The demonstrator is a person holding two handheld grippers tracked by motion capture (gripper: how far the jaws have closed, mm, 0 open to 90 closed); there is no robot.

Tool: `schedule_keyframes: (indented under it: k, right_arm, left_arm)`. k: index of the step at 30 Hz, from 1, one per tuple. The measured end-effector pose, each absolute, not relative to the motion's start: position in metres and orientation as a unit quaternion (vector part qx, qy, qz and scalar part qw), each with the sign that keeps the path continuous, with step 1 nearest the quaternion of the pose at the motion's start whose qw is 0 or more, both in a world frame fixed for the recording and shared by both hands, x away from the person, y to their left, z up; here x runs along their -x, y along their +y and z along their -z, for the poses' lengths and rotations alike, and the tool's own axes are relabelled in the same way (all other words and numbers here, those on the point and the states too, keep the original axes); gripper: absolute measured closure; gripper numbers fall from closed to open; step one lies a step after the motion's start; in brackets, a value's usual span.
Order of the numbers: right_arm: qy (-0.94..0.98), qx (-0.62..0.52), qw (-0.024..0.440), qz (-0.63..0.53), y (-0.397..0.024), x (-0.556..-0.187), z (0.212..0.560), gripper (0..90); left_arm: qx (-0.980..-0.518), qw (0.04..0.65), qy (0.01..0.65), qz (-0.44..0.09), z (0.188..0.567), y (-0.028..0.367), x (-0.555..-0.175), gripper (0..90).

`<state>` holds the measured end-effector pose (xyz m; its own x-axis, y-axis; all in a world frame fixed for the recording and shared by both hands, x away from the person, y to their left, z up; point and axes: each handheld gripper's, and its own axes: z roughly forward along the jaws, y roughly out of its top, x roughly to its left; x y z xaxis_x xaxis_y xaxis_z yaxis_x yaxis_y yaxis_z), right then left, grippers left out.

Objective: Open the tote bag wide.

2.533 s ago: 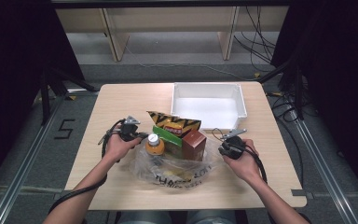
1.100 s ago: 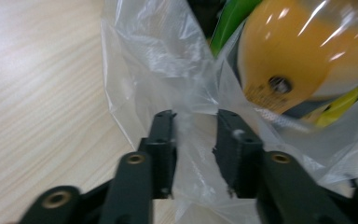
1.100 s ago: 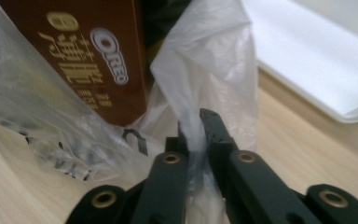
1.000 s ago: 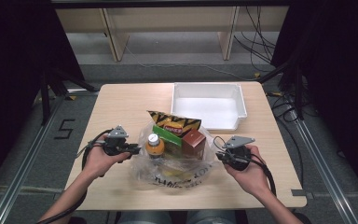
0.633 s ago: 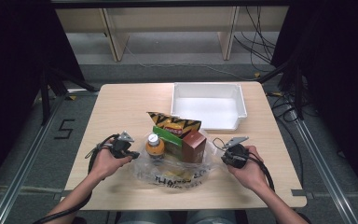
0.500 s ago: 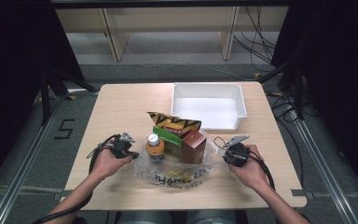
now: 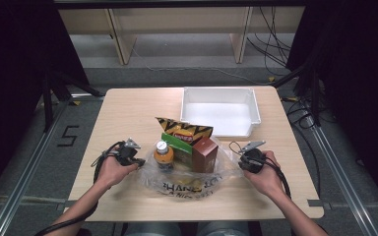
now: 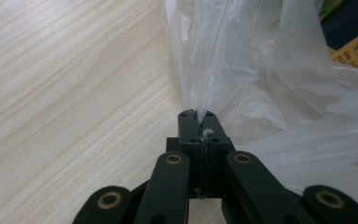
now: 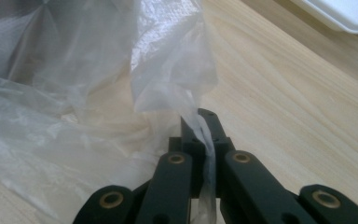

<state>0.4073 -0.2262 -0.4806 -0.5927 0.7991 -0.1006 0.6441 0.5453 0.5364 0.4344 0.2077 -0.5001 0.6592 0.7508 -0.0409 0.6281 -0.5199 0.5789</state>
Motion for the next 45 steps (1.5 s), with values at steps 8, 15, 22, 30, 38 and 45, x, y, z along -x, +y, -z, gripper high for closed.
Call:
schedule_keyframes:
  k: [8, 15, 22, 30, 38, 45]
  right_arm:
    - [0.848, -0.438, 0.158, -0.252, -0.230, -0.405, 0.476, 74.4]
    - [0.834, -0.425, 0.172, -0.306, -0.232, -0.392, 0.452, 57.0]
    - [0.829, -0.372, 0.198, -0.368, -0.219, -0.383, 0.424, 47.5]
    - [0.832, -0.365, 0.203, -0.365, -0.208, -0.404, 0.429, 80.8]
    - [0.845, -0.405, 0.145, -0.316, -0.208, -0.409, 0.460, 87.8]
    - [0.839, -0.399, 0.159, -0.333, -0.215, -0.411, 0.458, 72.4]
  left_arm:
    - [-0.858, 0.298, 0.401, -0.118, 0.495, 0.212, -0.431, 75.0]
    - [-0.840, 0.341, 0.396, -0.148, 0.480, 0.224, -0.423, 43.4]
    - [-0.834, 0.361, 0.386, -0.162, 0.462, 0.231, -0.416, 38.6]
    - [-0.840, 0.378, 0.357, -0.156, 0.462, 0.221, -0.421, 60.8]
    - [-0.853, 0.348, 0.364, -0.136, 0.480, 0.214, -0.429, 78.8]
    - [-0.831, 0.365, 0.395, -0.143, 0.479, 0.223, -0.425, 59.7]
